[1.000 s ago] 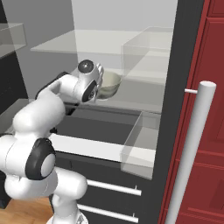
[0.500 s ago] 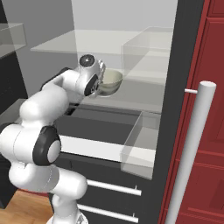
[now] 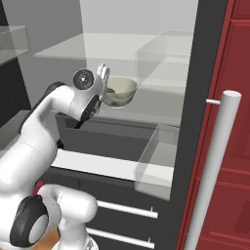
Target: Move the cup from next to the sink to the open cabinet. Then, move the bowl with the kiwi to the fridge to clear the area for faucet cleaning.
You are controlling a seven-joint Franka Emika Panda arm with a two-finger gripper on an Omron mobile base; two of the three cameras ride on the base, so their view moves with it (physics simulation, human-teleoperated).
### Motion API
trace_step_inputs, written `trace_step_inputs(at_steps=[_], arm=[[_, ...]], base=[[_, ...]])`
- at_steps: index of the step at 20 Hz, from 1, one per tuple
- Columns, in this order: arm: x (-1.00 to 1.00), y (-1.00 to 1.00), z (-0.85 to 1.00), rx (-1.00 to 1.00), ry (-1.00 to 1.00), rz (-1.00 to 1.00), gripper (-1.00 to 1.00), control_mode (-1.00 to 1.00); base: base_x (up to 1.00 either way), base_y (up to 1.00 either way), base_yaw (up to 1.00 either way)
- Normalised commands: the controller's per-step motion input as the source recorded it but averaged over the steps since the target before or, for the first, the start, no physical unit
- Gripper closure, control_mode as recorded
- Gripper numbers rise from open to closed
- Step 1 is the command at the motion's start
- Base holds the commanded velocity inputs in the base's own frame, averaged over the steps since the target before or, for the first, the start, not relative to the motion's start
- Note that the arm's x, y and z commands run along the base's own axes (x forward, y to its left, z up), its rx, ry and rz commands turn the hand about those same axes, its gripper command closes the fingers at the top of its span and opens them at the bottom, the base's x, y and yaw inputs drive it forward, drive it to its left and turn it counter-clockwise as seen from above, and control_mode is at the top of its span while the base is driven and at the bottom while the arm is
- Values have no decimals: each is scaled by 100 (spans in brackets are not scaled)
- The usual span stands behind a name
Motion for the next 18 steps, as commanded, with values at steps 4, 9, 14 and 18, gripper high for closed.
trace_step_inputs(at_steps=[4, 9, 14, 18], arm=[[-75, 0, 4, 0, -23, 0, -100, 100], [0, 0, 0, 0, 0, 0, -100, 100], [0, 0, 0, 0, 0, 0, -100, 100], [0, 0, 0, 0, 0, 0, -100, 100]], base=[[-25, 1, 0], [-100, 0, 0], [-100, 0, -4], [-100, -3, -40]])
